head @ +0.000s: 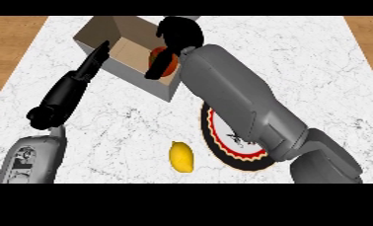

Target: Pick the tomato from the plate and place it in the cardboard box

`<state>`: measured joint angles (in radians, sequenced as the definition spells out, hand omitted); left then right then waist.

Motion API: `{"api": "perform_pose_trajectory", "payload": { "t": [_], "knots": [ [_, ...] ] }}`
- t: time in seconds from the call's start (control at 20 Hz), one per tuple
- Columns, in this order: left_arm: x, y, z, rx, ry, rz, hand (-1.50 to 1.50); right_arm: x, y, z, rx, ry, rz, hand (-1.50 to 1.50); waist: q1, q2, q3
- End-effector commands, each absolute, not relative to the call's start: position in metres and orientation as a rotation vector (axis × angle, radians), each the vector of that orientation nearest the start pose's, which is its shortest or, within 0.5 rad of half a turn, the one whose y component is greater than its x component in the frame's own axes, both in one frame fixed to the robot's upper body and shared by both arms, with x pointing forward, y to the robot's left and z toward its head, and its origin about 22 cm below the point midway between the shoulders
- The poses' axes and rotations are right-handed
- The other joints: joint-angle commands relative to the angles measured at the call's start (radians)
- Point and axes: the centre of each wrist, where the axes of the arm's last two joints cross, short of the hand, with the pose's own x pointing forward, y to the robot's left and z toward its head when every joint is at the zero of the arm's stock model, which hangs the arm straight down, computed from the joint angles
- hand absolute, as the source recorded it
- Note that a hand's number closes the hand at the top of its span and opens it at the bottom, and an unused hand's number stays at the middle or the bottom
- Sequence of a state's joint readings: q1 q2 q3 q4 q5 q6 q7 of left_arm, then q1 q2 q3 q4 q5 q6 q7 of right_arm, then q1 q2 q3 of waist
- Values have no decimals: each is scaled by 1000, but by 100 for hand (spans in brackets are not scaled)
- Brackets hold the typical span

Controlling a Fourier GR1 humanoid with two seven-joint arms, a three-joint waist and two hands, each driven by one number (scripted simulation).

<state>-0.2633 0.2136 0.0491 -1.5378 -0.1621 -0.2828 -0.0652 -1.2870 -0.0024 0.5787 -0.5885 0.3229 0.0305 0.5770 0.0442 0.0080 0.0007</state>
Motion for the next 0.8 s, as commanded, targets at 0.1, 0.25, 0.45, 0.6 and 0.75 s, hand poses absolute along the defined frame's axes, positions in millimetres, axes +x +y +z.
{"api": "perform_pose_trajectory", "payload": {
  "t": [0.1,0.25,0.45,0.6,0.75],
  "knots": [
    [297,261,68,67,-1769,-565,0,403,9,176,-447,-1619,881,-150,-8,0,1],
    [298,256,71,58,-1771,-571,0,409,-12,183,-288,-1696,470,-150,-3,6,4],
    [297,259,62,70,-1776,-537,0,415,-38,170,-187,-1673,176,-150,-14,4,1],
    [292,264,67,77,-1755,-556,0,423,-61,145,-175,-1656,96,-150,-20,1,0],
    [290,263,72,83,-1765,-553,0,425,-70,127,-204,-1704,33,-150,-19,-1,0]
  ]
}}
